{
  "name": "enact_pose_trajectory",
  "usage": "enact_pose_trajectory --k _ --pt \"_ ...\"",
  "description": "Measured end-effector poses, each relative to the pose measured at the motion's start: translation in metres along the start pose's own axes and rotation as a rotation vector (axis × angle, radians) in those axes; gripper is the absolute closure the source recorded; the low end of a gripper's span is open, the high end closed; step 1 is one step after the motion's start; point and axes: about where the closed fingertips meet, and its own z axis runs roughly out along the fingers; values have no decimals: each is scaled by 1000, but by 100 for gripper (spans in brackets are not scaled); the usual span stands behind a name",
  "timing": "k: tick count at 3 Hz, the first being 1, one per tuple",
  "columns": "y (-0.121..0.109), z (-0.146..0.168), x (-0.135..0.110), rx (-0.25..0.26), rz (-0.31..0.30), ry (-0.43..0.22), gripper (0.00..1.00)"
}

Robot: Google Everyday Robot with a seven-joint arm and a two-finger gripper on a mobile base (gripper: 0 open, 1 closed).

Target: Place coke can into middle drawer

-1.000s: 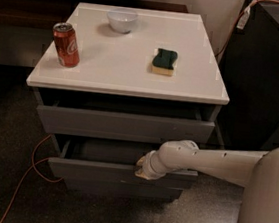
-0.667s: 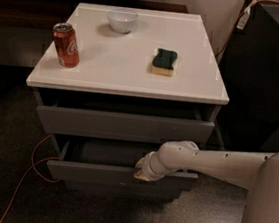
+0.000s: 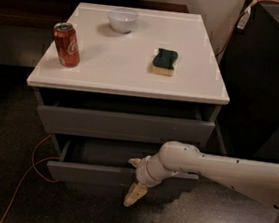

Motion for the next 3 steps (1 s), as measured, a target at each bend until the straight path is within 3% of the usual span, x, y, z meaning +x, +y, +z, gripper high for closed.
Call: enact_pose_trajectory --k 1,2,3 --pt "16 -11 -23 -59 15 -62 0" --pt "13 -16 -28 -70 41 -91 0" --pt "1 -21 -23 -36 71 -79 13"
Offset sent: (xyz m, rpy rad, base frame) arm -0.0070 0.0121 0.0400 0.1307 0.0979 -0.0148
